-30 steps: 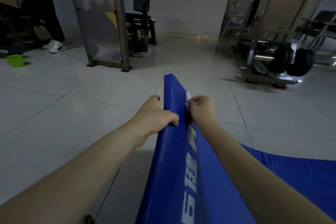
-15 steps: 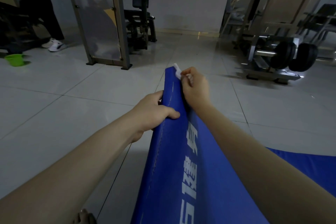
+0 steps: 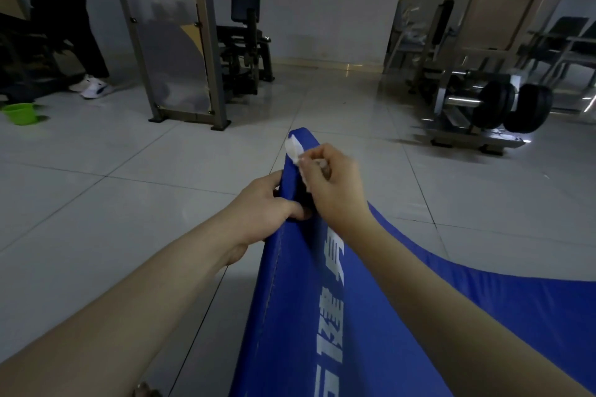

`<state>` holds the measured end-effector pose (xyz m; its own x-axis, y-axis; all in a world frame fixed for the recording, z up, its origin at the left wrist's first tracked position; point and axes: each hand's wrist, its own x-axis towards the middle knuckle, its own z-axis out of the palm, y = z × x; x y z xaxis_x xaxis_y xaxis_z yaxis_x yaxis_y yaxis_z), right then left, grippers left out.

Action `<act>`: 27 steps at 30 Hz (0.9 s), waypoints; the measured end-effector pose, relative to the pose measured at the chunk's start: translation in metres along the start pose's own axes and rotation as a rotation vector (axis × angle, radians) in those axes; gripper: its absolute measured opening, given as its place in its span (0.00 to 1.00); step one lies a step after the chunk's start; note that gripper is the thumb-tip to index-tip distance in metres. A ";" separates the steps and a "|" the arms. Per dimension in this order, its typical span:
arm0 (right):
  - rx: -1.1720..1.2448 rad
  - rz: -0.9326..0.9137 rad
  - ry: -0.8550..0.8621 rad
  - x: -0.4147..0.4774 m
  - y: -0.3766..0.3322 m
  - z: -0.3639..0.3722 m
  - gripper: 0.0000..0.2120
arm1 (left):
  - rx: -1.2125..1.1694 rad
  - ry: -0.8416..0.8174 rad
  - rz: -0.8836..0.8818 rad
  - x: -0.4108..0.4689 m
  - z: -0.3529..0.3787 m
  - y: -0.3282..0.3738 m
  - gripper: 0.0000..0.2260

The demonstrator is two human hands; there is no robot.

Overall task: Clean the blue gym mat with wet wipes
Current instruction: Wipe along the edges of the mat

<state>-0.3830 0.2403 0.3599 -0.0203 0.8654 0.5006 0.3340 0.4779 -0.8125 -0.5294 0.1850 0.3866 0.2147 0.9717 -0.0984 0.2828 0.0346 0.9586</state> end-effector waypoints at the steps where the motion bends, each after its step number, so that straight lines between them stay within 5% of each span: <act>1: -0.079 -0.009 0.005 -0.008 0.010 -0.004 0.05 | -0.007 0.003 -0.003 -0.001 0.000 -0.001 0.15; 5: -0.423 0.373 -0.016 -0.019 0.060 -0.031 0.06 | -0.048 0.007 -0.016 -0.002 0.002 0.000 0.17; 7: -0.395 0.425 -0.019 -0.017 0.066 -0.031 0.07 | -0.043 -0.009 -0.018 -0.001 0.004 0.002 0.17; 13: -0.015 -0.035 -0.018 0.007 -0.013 -0.001 0.07 | 0.030 -0.018 -0.002 0.001 0.006 0.005 0.16; 17: -0.256 -0.216 -0.076 0.019 -0.018 -0.003 0.04 | 0.056 -0.016 0.014 -0.003 0.006 0.005 0.14; 21: -0.484 0.047 0.011 0.068 0.005 -0.020 0.04 | 0.035 -0.046 0.053 -0.006 0.007 0.008 0.17; 27: -0.166 0.296 0.082 0.091 0.009 -0.026 0.07 | -0.010 -0.072 0.050 -0.002 0.008 0.006 0.19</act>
<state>-0.3577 0.3198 0.4058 0.1739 0.9445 0.2788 0.4630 0.1715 -0.8696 -0.5207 0.1809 0.3907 0.2947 0.9531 -0.0688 0.2606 -0.0109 0.9654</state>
